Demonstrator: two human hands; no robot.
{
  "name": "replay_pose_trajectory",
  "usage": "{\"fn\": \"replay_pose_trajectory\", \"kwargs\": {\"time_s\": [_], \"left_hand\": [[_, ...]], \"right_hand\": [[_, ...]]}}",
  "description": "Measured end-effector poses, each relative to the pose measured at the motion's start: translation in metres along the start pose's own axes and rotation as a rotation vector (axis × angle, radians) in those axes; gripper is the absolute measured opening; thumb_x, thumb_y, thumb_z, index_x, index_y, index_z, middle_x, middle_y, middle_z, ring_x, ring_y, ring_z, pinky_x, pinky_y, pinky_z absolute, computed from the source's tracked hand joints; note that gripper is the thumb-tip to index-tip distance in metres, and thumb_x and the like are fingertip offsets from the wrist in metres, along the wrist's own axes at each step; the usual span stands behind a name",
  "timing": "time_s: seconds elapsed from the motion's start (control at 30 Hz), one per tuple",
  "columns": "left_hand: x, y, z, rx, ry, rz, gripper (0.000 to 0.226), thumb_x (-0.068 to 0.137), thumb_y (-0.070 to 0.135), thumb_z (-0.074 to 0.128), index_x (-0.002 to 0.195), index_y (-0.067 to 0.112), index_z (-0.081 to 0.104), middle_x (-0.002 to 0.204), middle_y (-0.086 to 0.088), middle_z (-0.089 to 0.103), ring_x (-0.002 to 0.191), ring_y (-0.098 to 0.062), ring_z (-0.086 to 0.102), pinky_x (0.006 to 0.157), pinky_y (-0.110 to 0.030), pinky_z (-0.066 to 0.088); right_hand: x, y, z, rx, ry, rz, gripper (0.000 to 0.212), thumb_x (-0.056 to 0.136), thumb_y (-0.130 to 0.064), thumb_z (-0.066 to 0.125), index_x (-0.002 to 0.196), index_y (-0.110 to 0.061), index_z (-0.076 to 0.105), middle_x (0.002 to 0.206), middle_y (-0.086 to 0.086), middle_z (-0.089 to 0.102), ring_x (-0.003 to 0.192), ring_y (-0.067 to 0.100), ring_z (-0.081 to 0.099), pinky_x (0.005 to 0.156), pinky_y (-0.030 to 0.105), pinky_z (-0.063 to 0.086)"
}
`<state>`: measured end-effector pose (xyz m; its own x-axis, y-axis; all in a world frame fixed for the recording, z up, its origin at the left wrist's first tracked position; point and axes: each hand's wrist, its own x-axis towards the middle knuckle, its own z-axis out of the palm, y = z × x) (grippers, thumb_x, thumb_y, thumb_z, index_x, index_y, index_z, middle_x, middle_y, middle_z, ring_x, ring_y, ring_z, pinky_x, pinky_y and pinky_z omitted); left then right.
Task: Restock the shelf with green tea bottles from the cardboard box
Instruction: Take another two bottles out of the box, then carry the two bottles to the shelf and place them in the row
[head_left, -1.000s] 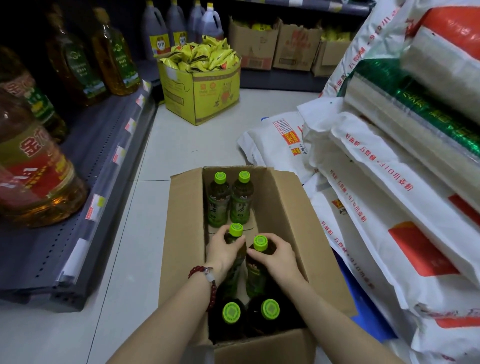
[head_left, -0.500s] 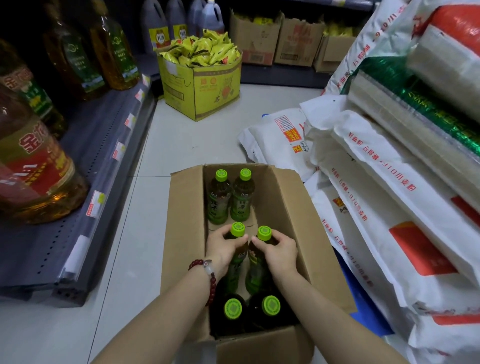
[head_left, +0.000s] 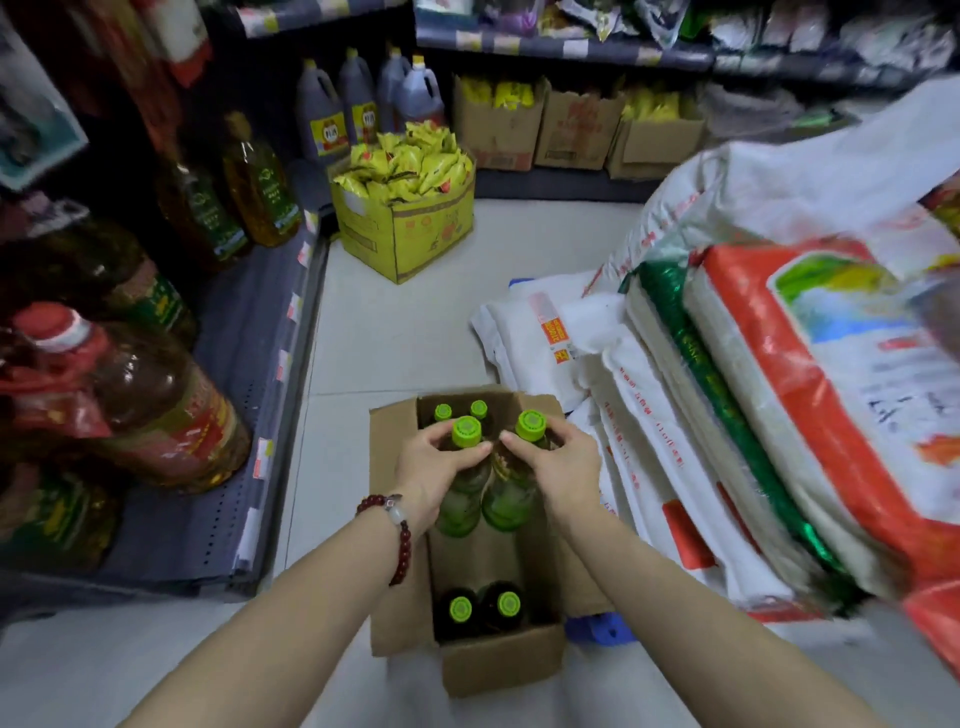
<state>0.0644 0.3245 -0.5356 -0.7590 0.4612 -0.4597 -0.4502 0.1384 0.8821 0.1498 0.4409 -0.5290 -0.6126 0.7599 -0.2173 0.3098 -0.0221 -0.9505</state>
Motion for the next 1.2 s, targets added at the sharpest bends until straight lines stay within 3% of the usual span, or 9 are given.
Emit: {"fn": "replay_pose_trajectory", "kwargs": {"time_s": [0.13, 0.23, 0.37, 0.57, 0.73, 0.83, 0.97, 1.1, 1.2], "left_hand": [[-0.046, 0.106, 0.002, 0.05, -0.056, 0.048, 0.032, 0.068, 0.002, 0.08, 0.099, 0.006, 0.072, 0.091, -0.012, 0.072, 0.083, -0.021, 0.067, 0.081, -0.03, 0.054], [-0.08, 0.187, 0.007, 0.072, -0.067, 0.091, 0.028, 0.069, 0.001, 0.079, 0.094, 0.008, 0.072, 0.075, 0.003, 0.072, 0.068, -0.009, 0.067, 0.071, -0.02, 0.055], [-0.128, 0.295, 0.014, 0.072, -0.116, 0.149, 0.027, 0.071, 0.001, 0.078, 0.097, 0.008, 0.071, 0.072, 0.007, 0.071, 0.056, 0.003, 0.065, 0.055, -0.009, 0.051], [-0.2, 0.438, 0.018, 0.064, -0.16, 0.289, 0.017, 0.073, 0.004, 0.077, 0.087, 0.012, 0.071, 0.085, -0.006, 0.071, 0.08, -0.018, 0.066, 0.068, -0.019, 0.056], [-0.251, 0.53, 0.013, 0.018, -0.177, 0.396, 0.017, 0.073, -0.001, 0.076, 0.081, 0.012, 0.069, 0.064, 0.01, 0.07, 0.061, -0.002, 0.066, 0.052, -0.008, 0.05], [-0.279, 0.572, 0.003, 0.0, -0.214, 0.434, 0.02, 0.071, 0.001, 0.077, 0.088, 0.011, 0.072, 0.072, 0.003, 0.074, 0.063, -0.009, 0.069, 0.056, -0.017, 0.055], [-0.317, 0.617, -0.014, -0.021, -0.232, 0.466, 0.027, 0.065, 0.008, 0.083, 0.091, 0.01, 0.075, 0.093, -0.013, 0.075, 0.086, -0.029, 0.071, 0.081, -0.04, 0.057], [-0.358, 0.649, -0.032, -0.066, -0.24, 0.496, 0.018, 0.072, -0.001, 0.075, 0.088, 0.008, 0.073, 0.073, -0.006, 0.075, 0.065, -0.022, 0.07, 0.062, -0.031, 0.058], [-0.385, 0.664, -0.048, -0.06, -0.208, 0.543, 0.014, 0.072, 0.002, 0.076, 0.079, 0.014, 0.075, 0.071, -0.004, 0.076, 0.065, -0.02, 0.071, 0.065, -0.031, 0.059]], "right_hand": [[-0.021, -0.105, -0.021, -0.042, -0.005, -0.04, 0.016, 0.069, -0.012, 0.083, 0.081, -0.012, 0.073, 0.073, -0.001, 0.072, 0.064, -0.004, 0.061, 0.068, 0.018, 0.05], [-0.037, -0.188, -0.037, -0.033, -0.003, -0.068, 0.015, 0.069, -0.013, 0.084, 0.079, -0.01, 0.073, 0.078, 0.01, 0.074, 0.073, 0.012, 0.063, 0.077, 0.037, 0.054], [-0.059, -0.302, -0.059, -0.013, 0.004, -0.122, 0.017, 0.07, -0.01, 0.083, 0.083, -0.003, 0.074, 0.076, 0.007, 0.071, 0.074, 0.015, 0.062, 0.076, 0.036, 0.054], [-0.092, -0.458, -0.081, 0.009, 0.014, -0.229, 0.015, 0.071, -0.015, 0.084, 0.079, -0.016, 0.071, 0.079, 0.003, 0.071, 0.072, 0.011, 0.062, 0.074, 0.032, 0.054], [-0.129, -0.559, -0.088, 0.059, 0.063, -0.332, 0.017, 0.069, -0.016, 0.085, 0.08, -0.016, 0.072, 0.079, 0.002, 0.071, 0.074, 0.012, 0.062, 0.078, 0.033, 0.054], [-0.154, -0.606, -0.09, 0.068, 0.098, -0.398, 0.016, 0.067, -0.02, 0.087, 0.076, -0.022, 0.073, 0.076, -0.005, 0.072, 0.074, 0.01, 0.064, 0.081, 0.034, 0.056], [-0.187, -0.66, -0.088, 0.097, 0.083, -0.433, 0.016, 0.066, -0.023, 0.087, 0.075, -0.021, 0.074, 0.08, 0.0, 0.075, 0.081, 0.02, 0.071, 0.083, 0.039, 0.059], [-0.215, -0.701, -0.079, 0.084, 0.066, -0.501, 0.018, 0.06, -0.034, 0.088, 0.069, -0.024, 0.077, 0.081, 0.004, 0.078, 0.089, 0.028, 0.074, 0.085, 0.048, 0.058], [-0.232, -0.722, -0.071, 0.078, 0.023, -0.507, 0.032, 0.054, -0.042, 0.088, 0.075, -0.02, 0.078, 0.082, 0.002, 0.078, 0.088, 0.025, 0.073, 0.086, 0.047, 0.058]]}}
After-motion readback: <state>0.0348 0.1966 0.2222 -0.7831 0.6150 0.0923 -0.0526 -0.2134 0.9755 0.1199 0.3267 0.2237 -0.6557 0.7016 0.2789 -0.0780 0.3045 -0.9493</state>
